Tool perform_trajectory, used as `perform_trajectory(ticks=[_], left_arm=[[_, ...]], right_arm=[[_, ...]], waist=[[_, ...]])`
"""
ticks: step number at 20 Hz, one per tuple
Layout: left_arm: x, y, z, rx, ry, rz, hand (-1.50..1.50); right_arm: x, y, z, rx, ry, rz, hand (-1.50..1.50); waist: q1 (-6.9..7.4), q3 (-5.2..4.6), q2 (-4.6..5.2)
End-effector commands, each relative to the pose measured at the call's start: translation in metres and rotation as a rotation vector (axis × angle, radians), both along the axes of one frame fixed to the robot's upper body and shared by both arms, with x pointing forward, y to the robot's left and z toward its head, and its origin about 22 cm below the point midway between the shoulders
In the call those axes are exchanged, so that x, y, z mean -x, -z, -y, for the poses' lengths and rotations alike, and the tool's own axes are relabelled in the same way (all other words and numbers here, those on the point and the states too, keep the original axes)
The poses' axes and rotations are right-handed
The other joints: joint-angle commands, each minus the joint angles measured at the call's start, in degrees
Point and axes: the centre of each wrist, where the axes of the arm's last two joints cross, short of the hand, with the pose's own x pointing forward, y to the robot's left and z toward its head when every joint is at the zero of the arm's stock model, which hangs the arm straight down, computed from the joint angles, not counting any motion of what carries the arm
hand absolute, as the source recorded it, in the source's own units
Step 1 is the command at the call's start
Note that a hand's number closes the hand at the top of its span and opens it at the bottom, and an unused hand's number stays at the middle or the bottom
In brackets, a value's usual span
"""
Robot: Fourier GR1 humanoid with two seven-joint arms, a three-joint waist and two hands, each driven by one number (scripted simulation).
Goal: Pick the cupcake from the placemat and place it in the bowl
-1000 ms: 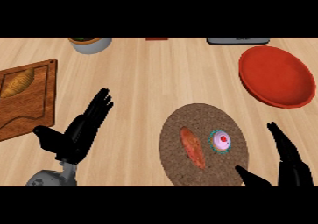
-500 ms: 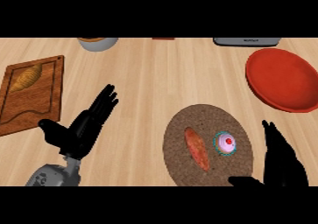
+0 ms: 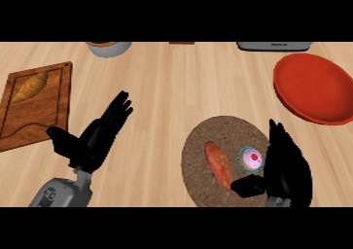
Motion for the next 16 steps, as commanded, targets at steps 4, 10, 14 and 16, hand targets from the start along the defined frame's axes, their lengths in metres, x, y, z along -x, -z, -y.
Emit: perform_trajectory(ticks=[4,10,14,16], left_arm=[[0.007,-0.006,-0.011,-0.007,-0.015,0.010,0.00],[0.006,-0.001,-0.005,-0.011,0.000,0.016,0.00],[0.010,-0.009,-0.011,-0.002,0.007,-0.011,0.00],[0.011,0.001,-0.009,0.000,-0.009,0.003,0.00]], right_arm=[[-0.016,-0.001,-0.009,0.066,0.142,-0.265,-1.50],[-0.023,0.026,-0.008,0.040,0.139,-0.310,-1.50],[-0.034,0.008,-0.022,0.076,0.110,-0.297,-1.50],[-0.029,0.010,-0.002,0.063,0.107,-0.304,-1.50]], waist=[[0.29,0.08,-0.25],[-0.21,0.14,-0.14],[0.17,0.13,-0.25],[-0.51,0.13,-0.24]])
